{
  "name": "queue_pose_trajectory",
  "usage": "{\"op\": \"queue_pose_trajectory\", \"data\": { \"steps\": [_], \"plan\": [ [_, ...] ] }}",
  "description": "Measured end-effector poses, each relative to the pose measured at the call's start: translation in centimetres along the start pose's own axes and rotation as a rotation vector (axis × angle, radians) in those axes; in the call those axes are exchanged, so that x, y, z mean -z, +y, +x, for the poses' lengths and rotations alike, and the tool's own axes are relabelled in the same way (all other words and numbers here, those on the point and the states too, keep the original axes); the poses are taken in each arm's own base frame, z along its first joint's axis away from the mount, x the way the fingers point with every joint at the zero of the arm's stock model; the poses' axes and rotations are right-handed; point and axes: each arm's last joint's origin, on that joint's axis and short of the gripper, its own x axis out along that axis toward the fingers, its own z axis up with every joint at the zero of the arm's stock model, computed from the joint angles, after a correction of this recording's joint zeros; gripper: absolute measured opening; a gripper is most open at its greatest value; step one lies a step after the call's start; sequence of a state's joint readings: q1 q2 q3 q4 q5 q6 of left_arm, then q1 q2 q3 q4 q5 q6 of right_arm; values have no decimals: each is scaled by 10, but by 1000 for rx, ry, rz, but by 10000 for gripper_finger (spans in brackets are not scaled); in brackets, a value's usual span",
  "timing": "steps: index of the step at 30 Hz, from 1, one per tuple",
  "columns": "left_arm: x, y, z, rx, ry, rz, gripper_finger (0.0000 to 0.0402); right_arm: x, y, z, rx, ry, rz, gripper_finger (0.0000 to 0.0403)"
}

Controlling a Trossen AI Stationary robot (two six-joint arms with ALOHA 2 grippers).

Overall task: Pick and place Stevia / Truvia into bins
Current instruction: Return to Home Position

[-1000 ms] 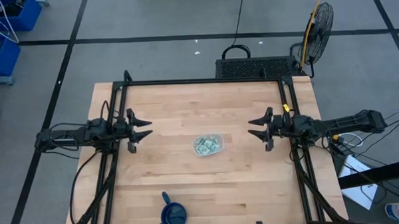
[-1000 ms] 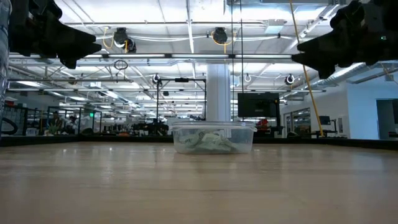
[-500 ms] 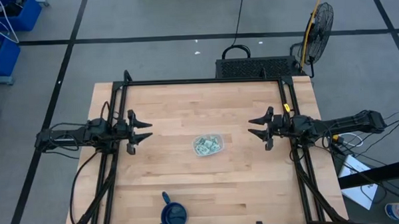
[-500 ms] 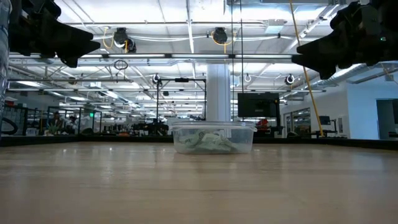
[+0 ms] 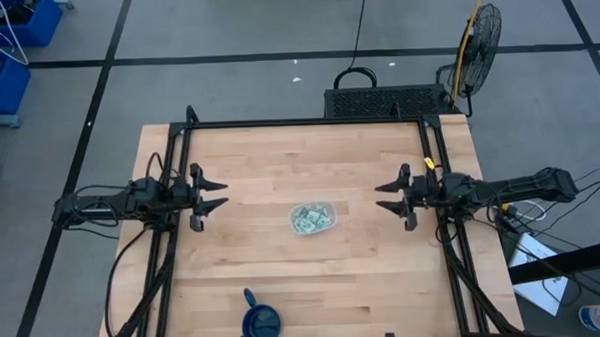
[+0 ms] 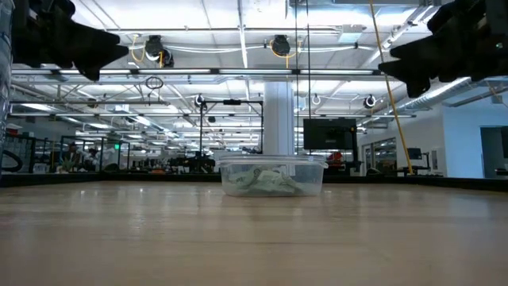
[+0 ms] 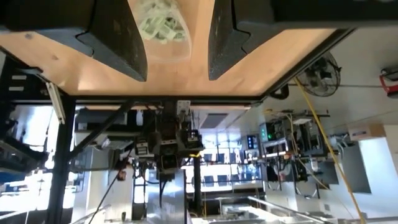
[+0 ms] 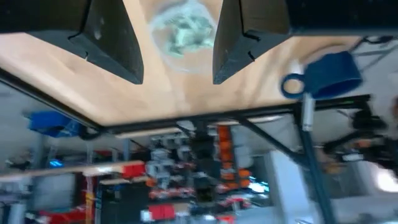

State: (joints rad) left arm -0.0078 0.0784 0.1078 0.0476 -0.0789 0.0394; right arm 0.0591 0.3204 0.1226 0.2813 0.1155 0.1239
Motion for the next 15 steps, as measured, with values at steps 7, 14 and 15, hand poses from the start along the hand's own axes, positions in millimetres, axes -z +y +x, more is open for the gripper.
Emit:
{"op": "queue_pose_trajectory", "data": {
  "steps": [7,14,15],
  "plan": [
    [0,0,0,-1,0,4,175,-5,0,-10,-16,-48,-49,187],
    [0,0,0,-1,0,0,175,1,-3,-17,11,-104,-72,187],
    [0,0,0,-1,0,-6,175,1,-3,-18,10,-118,-77,187]
  ]
}}
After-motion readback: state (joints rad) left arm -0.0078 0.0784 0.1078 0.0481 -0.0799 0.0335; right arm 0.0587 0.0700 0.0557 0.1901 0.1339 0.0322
